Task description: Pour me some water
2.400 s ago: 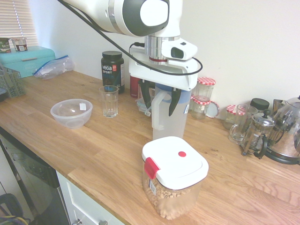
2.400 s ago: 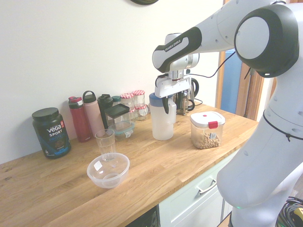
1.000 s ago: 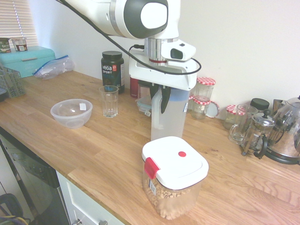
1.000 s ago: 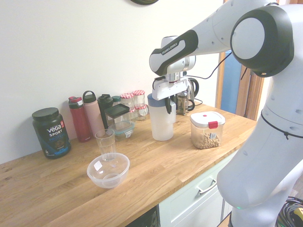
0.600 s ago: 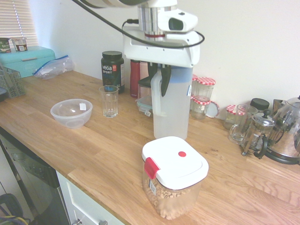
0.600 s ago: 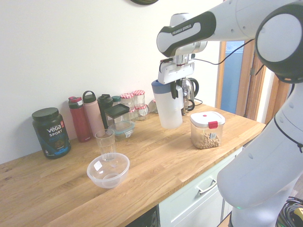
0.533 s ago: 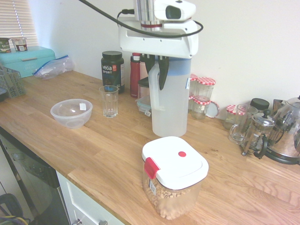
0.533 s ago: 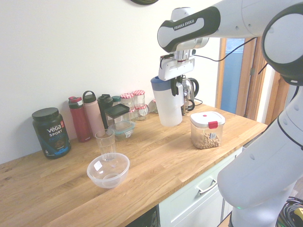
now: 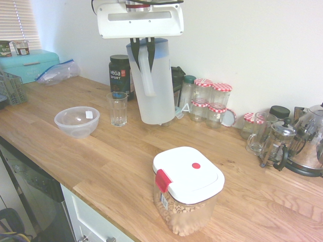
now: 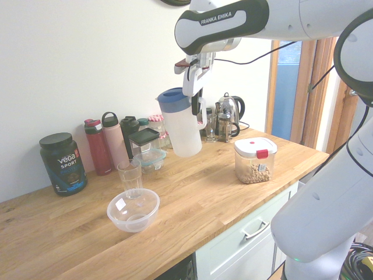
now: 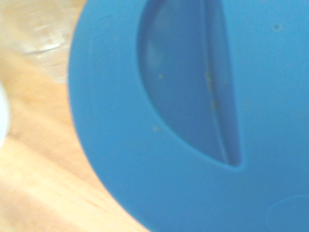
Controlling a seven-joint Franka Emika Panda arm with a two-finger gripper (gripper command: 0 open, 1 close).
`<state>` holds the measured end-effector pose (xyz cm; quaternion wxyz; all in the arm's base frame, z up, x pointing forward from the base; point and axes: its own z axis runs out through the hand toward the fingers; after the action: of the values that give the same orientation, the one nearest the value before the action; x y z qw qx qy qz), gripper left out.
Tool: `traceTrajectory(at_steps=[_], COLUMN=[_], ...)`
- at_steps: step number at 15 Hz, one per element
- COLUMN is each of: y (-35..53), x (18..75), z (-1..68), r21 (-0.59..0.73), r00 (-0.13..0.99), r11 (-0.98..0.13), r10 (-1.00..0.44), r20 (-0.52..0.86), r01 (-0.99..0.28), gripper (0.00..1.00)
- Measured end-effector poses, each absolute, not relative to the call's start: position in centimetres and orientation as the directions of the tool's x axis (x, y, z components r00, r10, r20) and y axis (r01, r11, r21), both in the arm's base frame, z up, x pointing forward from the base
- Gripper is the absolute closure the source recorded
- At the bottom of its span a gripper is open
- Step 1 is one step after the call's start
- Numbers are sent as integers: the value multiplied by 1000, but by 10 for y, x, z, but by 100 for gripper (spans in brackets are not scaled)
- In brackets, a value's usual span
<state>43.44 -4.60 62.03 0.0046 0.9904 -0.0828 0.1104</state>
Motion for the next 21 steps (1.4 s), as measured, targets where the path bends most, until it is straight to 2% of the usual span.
traceTrajectory(at_steps=[6,12,16,21], y=[23,77,102,131], x=[456,476,488,523], z=[608,583,557,523], r21=[123,390,532,594], r00=[978,913,872,884], r11=[-978,-833,-703,-667], r10=[180,404,463,428], r20=[102,-56,-160,-188], r01=[167,393,471,449], gripper=[100,100,100,100])
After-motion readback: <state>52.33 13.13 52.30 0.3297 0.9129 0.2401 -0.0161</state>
